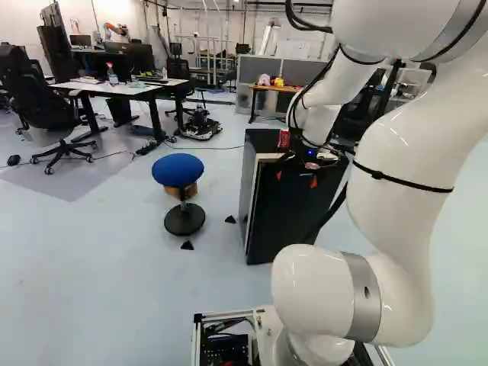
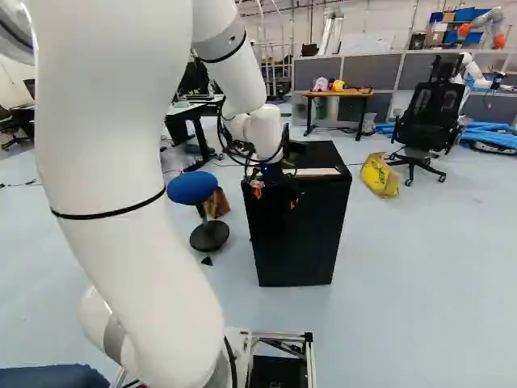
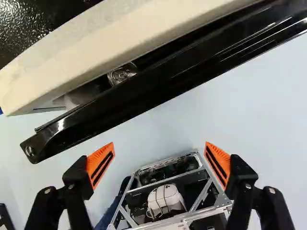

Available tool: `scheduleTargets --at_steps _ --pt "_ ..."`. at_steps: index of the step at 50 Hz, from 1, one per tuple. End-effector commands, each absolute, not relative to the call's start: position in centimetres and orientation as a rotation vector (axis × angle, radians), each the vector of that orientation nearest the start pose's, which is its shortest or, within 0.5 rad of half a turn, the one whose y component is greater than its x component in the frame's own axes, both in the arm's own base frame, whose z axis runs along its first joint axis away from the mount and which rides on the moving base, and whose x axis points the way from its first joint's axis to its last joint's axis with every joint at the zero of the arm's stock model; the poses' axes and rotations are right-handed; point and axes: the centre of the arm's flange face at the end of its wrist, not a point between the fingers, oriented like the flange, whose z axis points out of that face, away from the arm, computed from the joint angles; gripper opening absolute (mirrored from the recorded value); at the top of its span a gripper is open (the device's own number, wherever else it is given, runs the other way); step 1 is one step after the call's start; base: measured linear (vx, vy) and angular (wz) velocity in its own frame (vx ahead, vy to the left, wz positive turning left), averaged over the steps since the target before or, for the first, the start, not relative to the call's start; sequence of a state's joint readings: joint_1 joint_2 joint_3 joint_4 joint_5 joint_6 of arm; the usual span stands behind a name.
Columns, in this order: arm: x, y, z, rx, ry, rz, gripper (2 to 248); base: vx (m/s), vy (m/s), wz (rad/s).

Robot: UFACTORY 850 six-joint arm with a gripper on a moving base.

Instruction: Grab a drink from the fridge

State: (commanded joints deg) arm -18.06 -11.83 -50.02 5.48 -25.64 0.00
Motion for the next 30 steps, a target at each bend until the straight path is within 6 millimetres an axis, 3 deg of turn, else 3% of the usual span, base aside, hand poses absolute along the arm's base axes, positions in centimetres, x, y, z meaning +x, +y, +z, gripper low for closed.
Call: scheduleTargets --at_steps 30 --pt "46.01 -14.98 41.63 -3.117 0.495 -0.385 247 0.000 0.000 0.000"
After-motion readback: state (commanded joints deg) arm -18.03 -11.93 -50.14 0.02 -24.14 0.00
